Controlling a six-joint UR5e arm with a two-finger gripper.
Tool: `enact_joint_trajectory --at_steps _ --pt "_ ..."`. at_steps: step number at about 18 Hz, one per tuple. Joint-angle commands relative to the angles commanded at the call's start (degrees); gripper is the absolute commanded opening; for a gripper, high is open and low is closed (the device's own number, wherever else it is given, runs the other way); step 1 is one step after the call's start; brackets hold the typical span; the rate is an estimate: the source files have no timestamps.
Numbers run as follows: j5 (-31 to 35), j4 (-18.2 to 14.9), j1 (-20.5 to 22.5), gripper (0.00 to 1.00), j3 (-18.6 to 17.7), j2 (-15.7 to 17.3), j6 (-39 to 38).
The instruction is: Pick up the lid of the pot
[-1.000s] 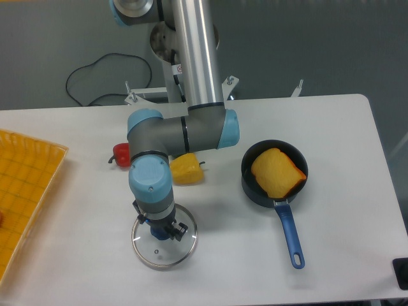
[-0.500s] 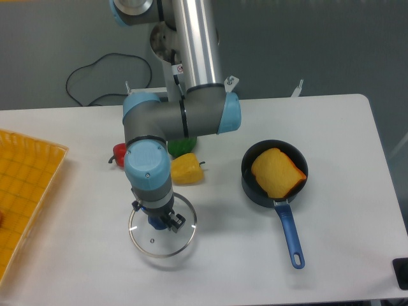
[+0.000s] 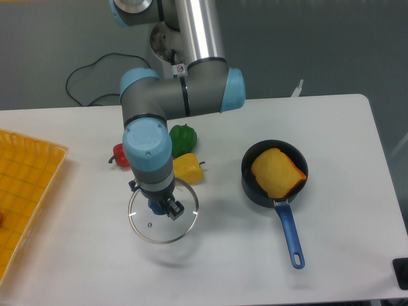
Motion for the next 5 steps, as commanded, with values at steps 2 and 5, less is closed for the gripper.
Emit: enact_joint_trajectory --at_steps 2,5 --pt "0.2 -0.1 0.1 0.52 -0.6 0.4 0.4" --pt "0.2 -0.1 0.3 0.52 -1.1 0.5 0.5"
